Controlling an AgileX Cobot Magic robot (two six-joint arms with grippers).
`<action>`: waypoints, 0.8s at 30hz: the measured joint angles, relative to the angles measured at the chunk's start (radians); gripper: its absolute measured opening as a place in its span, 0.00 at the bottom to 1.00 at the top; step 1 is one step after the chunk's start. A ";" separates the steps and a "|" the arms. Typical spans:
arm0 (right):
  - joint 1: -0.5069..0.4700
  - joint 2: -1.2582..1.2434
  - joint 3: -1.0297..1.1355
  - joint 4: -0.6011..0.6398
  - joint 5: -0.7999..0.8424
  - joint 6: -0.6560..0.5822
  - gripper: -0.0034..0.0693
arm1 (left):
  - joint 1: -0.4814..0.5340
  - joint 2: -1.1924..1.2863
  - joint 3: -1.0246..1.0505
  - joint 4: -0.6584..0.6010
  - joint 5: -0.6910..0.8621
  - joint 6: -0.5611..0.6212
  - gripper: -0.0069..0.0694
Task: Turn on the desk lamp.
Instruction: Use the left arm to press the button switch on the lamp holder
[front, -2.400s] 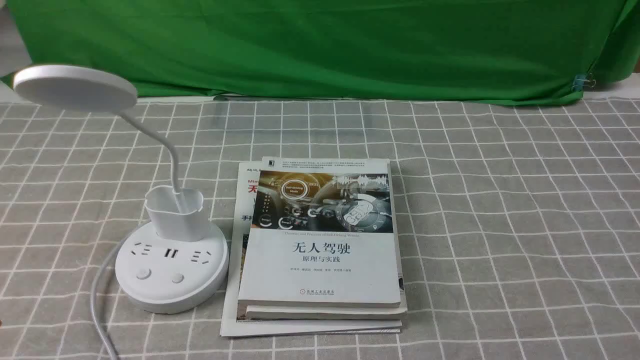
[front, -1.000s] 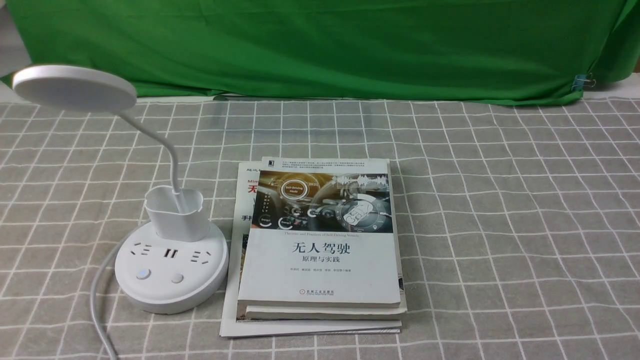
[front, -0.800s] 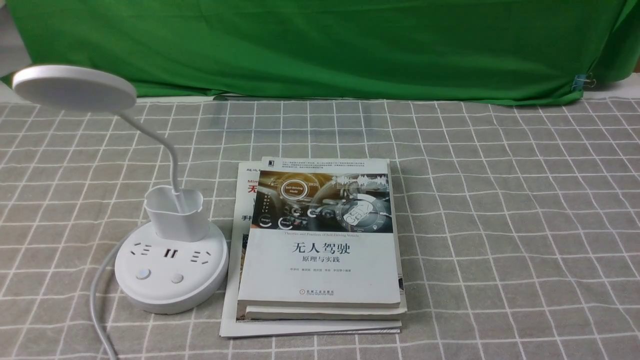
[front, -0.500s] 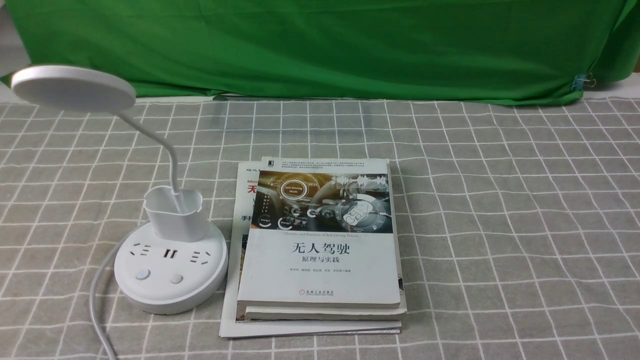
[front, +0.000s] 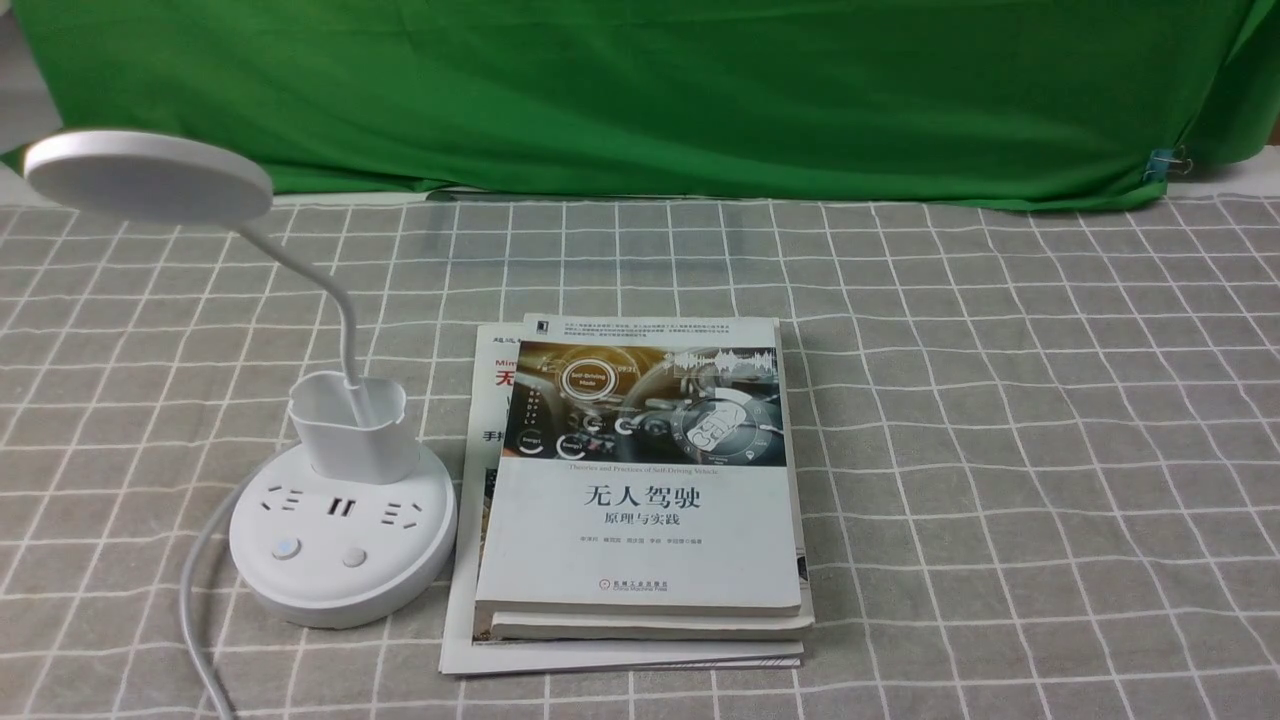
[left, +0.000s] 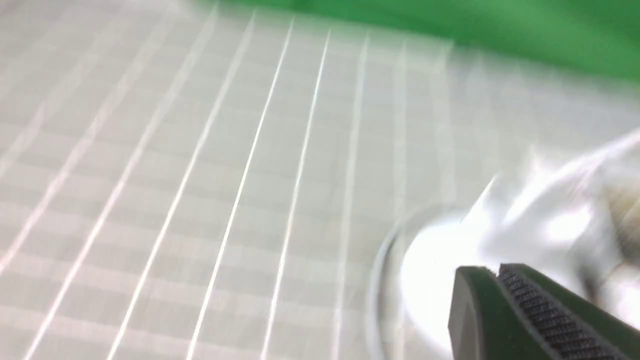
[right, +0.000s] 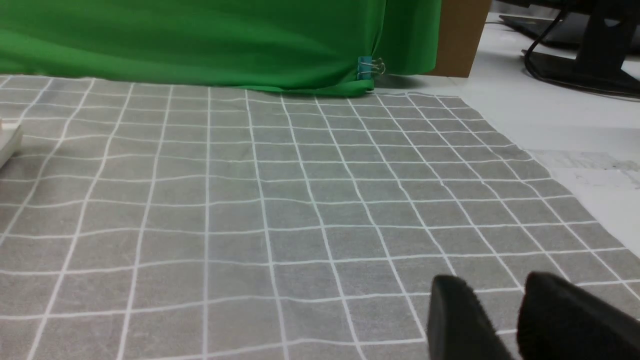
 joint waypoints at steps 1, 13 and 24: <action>0.000 0.000 0.000 0.000 0.000 0.000 0.38 | 0.000 0.000 0.000 0.000 -0.001 0.000 0.12; 0.000 0.000 0.000 0.000 0.000 0.000 0.38 | -0.004 0.492 -0.049 -0.596 0.124 0.574 0.12; 0.000 0.000 0.000 0.000 0.000 0.000 0.38 | -0.324 0.673 -0.105 -0.153 -0.091 0.244 0.12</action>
